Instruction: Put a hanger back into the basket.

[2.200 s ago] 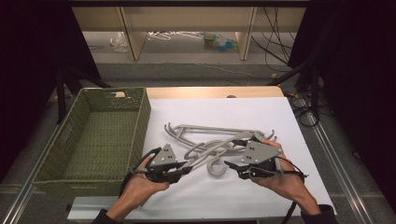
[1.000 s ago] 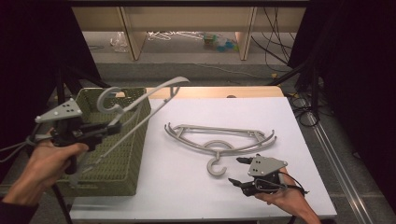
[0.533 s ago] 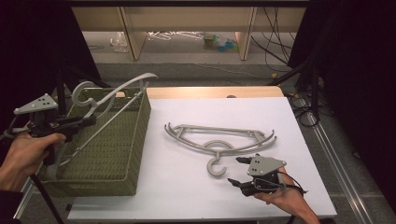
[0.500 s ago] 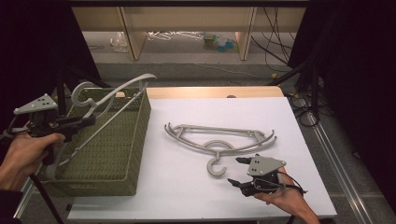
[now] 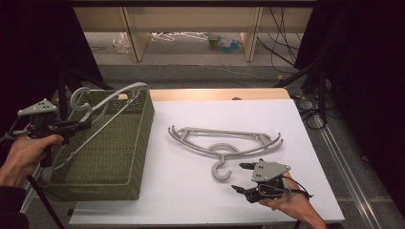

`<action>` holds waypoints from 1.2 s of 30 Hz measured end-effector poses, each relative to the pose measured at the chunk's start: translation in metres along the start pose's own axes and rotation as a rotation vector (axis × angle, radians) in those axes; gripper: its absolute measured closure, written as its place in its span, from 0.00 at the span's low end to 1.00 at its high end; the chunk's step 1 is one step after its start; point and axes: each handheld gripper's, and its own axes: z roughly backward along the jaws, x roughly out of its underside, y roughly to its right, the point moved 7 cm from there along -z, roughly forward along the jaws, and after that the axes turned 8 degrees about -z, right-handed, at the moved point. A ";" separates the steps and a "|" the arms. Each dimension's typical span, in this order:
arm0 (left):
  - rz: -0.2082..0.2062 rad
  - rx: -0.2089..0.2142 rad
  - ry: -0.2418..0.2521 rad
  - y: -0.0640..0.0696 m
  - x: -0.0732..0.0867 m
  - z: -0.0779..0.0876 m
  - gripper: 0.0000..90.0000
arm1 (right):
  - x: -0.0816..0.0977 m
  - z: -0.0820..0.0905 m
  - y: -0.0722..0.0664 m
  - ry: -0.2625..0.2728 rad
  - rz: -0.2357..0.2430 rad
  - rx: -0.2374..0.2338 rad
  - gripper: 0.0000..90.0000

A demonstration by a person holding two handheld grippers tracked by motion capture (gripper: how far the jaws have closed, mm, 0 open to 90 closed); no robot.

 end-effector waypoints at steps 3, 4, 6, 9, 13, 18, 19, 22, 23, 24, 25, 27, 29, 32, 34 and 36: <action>-0.016 -0.003 -0.012 -0.003 0.004 -0.001 0.88 | 0.000 0.000 0.000 -0.002 0.003 -0.001 0.33; -0.009 -0.003 -0.021 -0.003 0.007 -0.001 0.88 | 0.001 -0.001 0.000 -0.002 0.004 0.000 0.33; -0.009 -0.004 -0.037 -0.005 0.016 -0.002 0.88 | 0.002 -0.001 0.000 -0.009 0.001 -0.003 0.33; 0.001 -0.003 -0.030 -0.006 0.019 -0.005 0.88 | 0.002 -0.002 0.000 -0.010 0.009 0.000 0.33; 0.001 -0.011 -0.095 -0.007 0.025 -0.015 0.88 | 0.002 -0.002 -0.001 -0.016 0.008 -0.008 0.33; 0.014 -0.020 -0.165 -0.007 0.036 -0.032 0.87 | 0.003 -0.002 -0.001 -0.017 0.006 -0.011 0.33; -0.012 -0.015 -0.203 -0.009 0.040 -0.034 0.87 | 0.003 -0.002 -0.001 -0.018 0.009 -0.012 0.33; 0.003 -0.027 -0.241 -0.010 0.048 -0.043 0.87 | 0.003 -0.002 0.000 -0.016 0.011 -0.010 0.33; 0.006 -0.035 -0.259 -0.011 0.051 -0.045 0.87 | 0.003 -0.002 -0.001 -0.019 0.007 -0.012 0.33; 0.009 -0.043 -0.269 -0.012 0.054 -0.047 0.87 | 0.003 -0.002 -0.001 -0.020 0.007 -0.013 0.33; 0.009 -0.044 -0.272 -0.014 0.056 -0.049 0.87 | 0.003 -0.002 -0.001 -0.020 0.007 -0.013 0.33; 0.003 -0.040 -0.269 -0.015 0.058 -0.050 0.87 | 0.003 -0.002 -0.001 -0.019 0.009 -0.015 0.33; 0.013 -0.062 -0.267 -0.018 0.065 -0.051 0.87 | 0.003 -0.002 -0.001 -0.019 0.009 -0.016 0.33; 0.023 -0.110 -0.299 -0.023 0.073 -0.051 0.86 | 0.004 -0.002 -0.001 -0.020 0.004 -0.017 0.33; 0.049 -0.141 -0.303 -0.026 0.079 -0.053 0.85 | 0.004 -0.003 -0.002 -0.018 0.004 -0.017 0.33; 0.080 -0.162 -0.302 -0.029 0.083 -0.054 0.84 | 0.004 -0.003 -0.002 -0.020 0.004 -0.019 0.33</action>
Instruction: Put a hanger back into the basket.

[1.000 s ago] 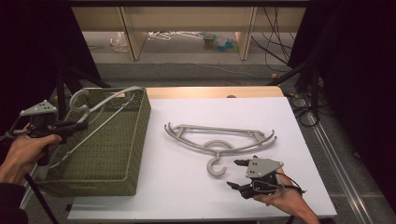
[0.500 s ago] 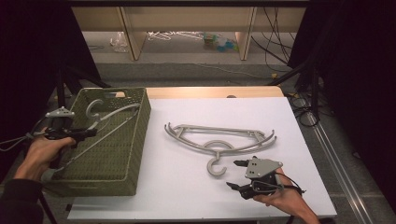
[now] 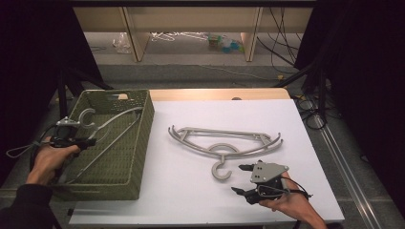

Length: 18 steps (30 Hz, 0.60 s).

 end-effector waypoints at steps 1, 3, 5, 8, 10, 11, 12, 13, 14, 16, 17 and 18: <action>0.005 0.000 -0.001 -0.002 0.001 0.000 0.83 | 0.000 0.000 0.000 -0.001 0.002 0.001 0.33; 0.031 -0.008 0.001 -0.005 0.003 0.001 0.82 | 0.001 0.000 0.001 -0.002 0.003 0.004 0.33; 0.044 -0.031 0.002 -0.007 0.004 0.000 0.80 | 0.002 0.000 0.001 -0.010 -0.002 0.003 0.33; 0.048 -0.048 -0.006 -0.010 0.005 0.001 0.78 | 0.003 0.000 0.002 -0.009 -0.004 0.003 0.32; 0.055 -0.060 0.006 -0.011 0.005 0.000 0.77 | 0.003 0.000 0.002 -0.009 -0.003 0.001 0.32; 0.064 -0.069 0.010 -0.013 0.006 0.003 0.76 | 0.003 -0.001 0.002 -0.011 -0.003 0.000 0.32; 0.069 -0.085 0.003 -0.015 0.007 0.005 0.76 | 0.003 0.000 0.001 -0.011 -0.005 -0.001 0.32; 0.083 -0.111 0.010 -0.017 0.007 0.006 0.72 | 0.003 0.000 0.001 -0.010 -0.005 -0.002 0.32; 0.101 -0.125 0.020 -0.018 0.007 0.007 0.69 | 0.003 0.000 0.001 -0.009 -0.001 -0.002 0.32; 0.108 -0.130 0.028 -0.020 0.008 0.009 0.69 | 0.003 -0.001 0.002 -0.010 0.000 0.000 0.32; 0.113 -0.136 0.031 -0.020 0.008 0.010 0.69 | 0.003 -0.001 0.002 -0.009 0.000 0.001 0.32; 0.123 -0.149 0.036 -0.020 0.008 0.012 0.66 | 0.003 -0.001 0.002 -0.009 -0.002 0.001 0.32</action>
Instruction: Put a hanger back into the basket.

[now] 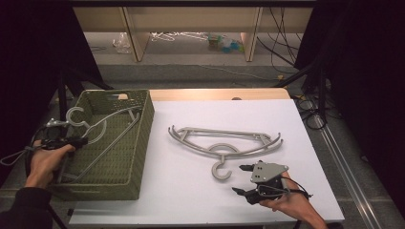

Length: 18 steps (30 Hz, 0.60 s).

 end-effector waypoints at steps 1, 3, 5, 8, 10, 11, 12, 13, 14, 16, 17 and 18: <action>0.000 0.000 0.000 0.000 0.000 0.000 0.61 | 0.000 0.000 0.000 0.000 0.000 0.000 0.32; 0.063 0.003 0.063 0.003 -0.003 0.005 0.58 | 0.000 0.000 0.000 -0.002 -0.002 0.001 0.32; 0.061 0.020 0.097 0.008 -0.006 0.013 0.54 | 0.000 0.000 0.000 0.002 -0.004 -0.001 0.32; 0.073 0.032 0.147 0.016 -0.011 0.030 0.47 | 0.000 0.000 0.001 0.003 -0.007 0.003 0.32; 0.068 0.040 0.173 0.020 -0.013 0.036 0.46 | 0.000 0.000 0.001 0.003 -0.009 0.001 0.31; 0.051 0.057 0.219 0.031 -0.017 0.048 0.44 | 0.001 0.000 0.001 0.002 -0.014 0.002 0.31; 0.051 0.057 0.219 0.031 -0.017 0.048 0.42 | 0.001 0.000 0.002 0.007 -0.016 0.006 0.31; 0.045 0.073 0.259 0.043 -0.021 0.060 0.40 | 0.000 0.000 0.002 0.010 -0.016 0.010 0.31; 0.045 0.091 0.276 0.051 -0.022 0.066 0.38 | 0.000 -0.001 0.003 0.009 -0.015 0.013 0.31; 0.044 0.117 0.296 0.059 -0.023 0.071 0.38 | 0.000 -0.001 0.003 0.010 -0.019 0.014 0.31; 0.061 0.180 0.336 0.078 -0.024 0.079 0.37 | 0.000 -0.001 0.003 0.012 -0.020 0.015 0.31; 0.061 0.180 0.336 0.078 -0.024 0.079 0.35 | -0.001 -0.001 0.003 0.013 -0.020 0.017 0.30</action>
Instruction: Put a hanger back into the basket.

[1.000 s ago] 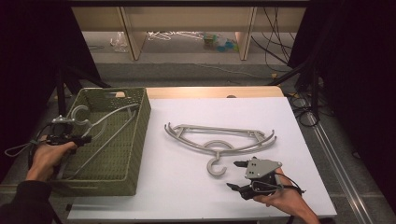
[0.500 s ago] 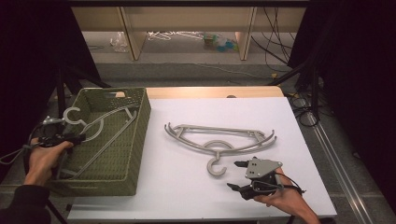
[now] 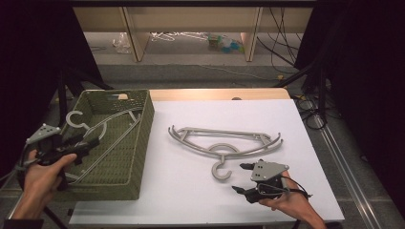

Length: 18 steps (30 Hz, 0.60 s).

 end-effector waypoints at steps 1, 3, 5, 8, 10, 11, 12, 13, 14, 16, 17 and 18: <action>-0.029 0.033 0.016 0.020 0.002 0.002 0.34 | 0.000 0.000 0.000 0.001 -0.002 0.000 0.30; -0.048 0.052 0.021 0.030 0.004 0.003 0.32 | -0.001 0.001 0.001 0.006 -0.001 0.005 0.30; -0.043 0.111 0.078 0.064 0.004 0.004 0.30 | -0.001 0.002 0.003 0.014 -0.012 0.018 0.29; -0.053 0.173 0.106 0.086 0.006 0.004 0.27 | -0.001 0.003 0.005 0.016 -0.018 0.021 0.29; -0.073 0.224 0.122 0.106 0.009 0.002 0.27 | -0.001 0.002 0.006 0.024 -0.018 0.024 0.29; -0.101 0.251 0.127 0.126 0.012 0.000 0.24 | 0.000 0.003 0.006 0.025 -0.025 0.018 0.28; -0.101 0.251 0.127 0.126 0.012 0.000 0.24 | 0.000 0.003 0.006 0.025 -0.025 0.018 0.28; -0.138 0.244 0.154 0.141 0.014 -0.002 0.23 | 0.000 0.003 0.006 0.026 -0.030 0.020 0.27; -0.138 0.244 0.154 0.141 0.014 -0.002 0.22 | 0.000 0.003 0.006 0.026 -0.030 0.020 0.27; -0.160 0.275 0.156 0.161 0.021 -0.004 0.18 | 0.000 0.004 0.009 0.037 -0.056 0.035 0.25; -0.157 0.292 0.164 0.167 0.023 -0.005 0.18 | 0.000 0.005 0.011 0.045 -0.064 0.047 0.25; -0.157 0.292 0.164 0.167 0.023 -0.005 0.18 | 0.000 0.005 0.011 0.045 -0.064 0.047 0.25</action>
